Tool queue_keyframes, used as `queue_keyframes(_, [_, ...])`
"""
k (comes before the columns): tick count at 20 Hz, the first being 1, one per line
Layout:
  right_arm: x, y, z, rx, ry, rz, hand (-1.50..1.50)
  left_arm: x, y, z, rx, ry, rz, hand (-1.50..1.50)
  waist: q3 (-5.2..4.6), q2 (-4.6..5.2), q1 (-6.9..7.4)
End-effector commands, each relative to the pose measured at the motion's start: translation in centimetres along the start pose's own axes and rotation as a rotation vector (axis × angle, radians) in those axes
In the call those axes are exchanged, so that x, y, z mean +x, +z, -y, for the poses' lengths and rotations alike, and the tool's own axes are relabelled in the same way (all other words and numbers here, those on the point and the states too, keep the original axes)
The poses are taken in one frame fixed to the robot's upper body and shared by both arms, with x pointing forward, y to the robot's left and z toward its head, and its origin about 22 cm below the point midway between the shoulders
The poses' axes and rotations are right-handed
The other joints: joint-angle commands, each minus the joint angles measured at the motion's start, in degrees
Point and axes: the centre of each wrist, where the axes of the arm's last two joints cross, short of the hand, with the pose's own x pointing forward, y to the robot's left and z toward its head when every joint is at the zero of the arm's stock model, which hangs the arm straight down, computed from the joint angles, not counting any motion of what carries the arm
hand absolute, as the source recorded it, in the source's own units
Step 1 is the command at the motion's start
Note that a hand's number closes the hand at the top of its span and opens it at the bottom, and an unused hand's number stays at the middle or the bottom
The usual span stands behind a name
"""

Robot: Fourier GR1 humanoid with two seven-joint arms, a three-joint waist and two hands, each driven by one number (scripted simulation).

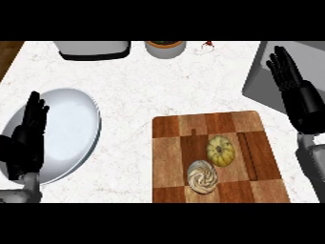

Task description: Pick the squash from the cutting board and place it in the cardboard box

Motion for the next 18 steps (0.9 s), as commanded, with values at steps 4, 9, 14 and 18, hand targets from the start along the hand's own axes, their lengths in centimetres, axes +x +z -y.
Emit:
queue_keyframes(4, [-0.3, 2.9, -2.8, 0.169, 0.148, -0.219, -1.5, -0.7, -1.2, -4.8, 0.021, -0.293, -0.007, 0.0, -1.27, 0.58, 0.82])
queue_keyframes(9, [0.3, 3.2, 1.4, 0.551, 0.925, -0.243, -1.5, -1.7, -1.1, -5.3, -0.045, -0.371, -0.061, 0.0, -2.18, 1.0, 2.37])
queue_keyframes(14, [-1.1, 7.7, 0.8, 0.407, 0.488, -0.236, -1.5, -3.1, -1.9, -8.9, -0.042, -0.406, -0.083, 0.0, -1.19, 0.79, 1.1])
queue_keyframes(18, [-1.4, 7.2, 1.8, 0.518, 0.548, -0.159, -1.5, -3.0, -2.9, -7.2, -0.043, -0.407, -0.078, 0.0, -1.17, 0.86, 1.62])
